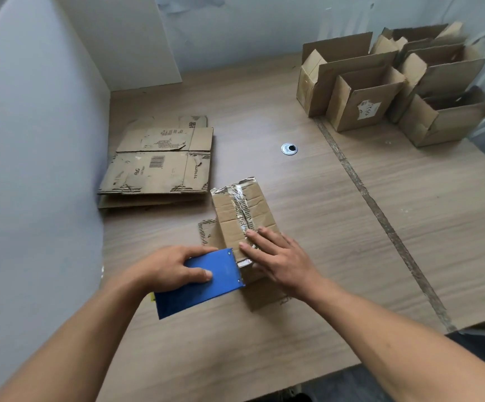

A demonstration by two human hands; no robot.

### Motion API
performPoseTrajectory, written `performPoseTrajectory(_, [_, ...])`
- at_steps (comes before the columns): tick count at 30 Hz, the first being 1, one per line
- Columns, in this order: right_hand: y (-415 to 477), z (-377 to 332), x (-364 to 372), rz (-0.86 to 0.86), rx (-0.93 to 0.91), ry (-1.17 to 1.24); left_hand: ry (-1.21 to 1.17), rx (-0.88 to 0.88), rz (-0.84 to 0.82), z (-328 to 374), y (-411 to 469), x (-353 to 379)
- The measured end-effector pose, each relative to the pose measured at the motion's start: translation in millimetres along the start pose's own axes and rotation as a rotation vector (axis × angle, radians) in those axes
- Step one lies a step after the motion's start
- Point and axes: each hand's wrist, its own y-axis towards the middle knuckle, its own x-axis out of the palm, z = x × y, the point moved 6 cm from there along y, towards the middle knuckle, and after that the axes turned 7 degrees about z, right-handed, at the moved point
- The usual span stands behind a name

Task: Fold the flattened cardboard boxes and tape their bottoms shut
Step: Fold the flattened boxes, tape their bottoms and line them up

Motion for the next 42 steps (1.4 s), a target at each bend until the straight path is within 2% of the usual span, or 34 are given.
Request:
performPoseTrajectory(5, [-1, 0, 1, 0.017, -0.023, -0.011, -0.074, 0.005, 0.048, -20, -25, -2])
performPoseTrajectory(9, [1, 0, 2, 0.031, -0.019, 0.009, -0.106, -0.061, 0.033, -42, -43, -2])
performPoseTrajectory(21, [-2, 7, 6, -0.126, 0.036, 0.064, -0.156, -0.101, -0.101, -30, 13, 24])
performPoseTrajectory(25, [-1, 0, 2, -0.175, 0.069, -0.022, 0.031, -0.062, -0.008, -5, 18, 15])
performPoseTrajectory(31, [5, -13, -6, -0.095, 0.044, -0.104, 0.221, -0.136, 0.151, 31, 9, 3])
performPoseTrajectory(35, [12, -23, -10, -0.076, 0.0, -0.168, 0.332, -0.118, 0.222, 45, 5, 1])
performPoseTrajectory(39, [22, -30, -13, -0.054, -0.021, -0.164, 0.384, -0.11, 0.268, 44, 2, 1])
performPoseTrajectory(42, [21, -32, -11, -0.066, -0.005, -0.15, 0.436, -0.104, 0.22, 33, -1, 19])
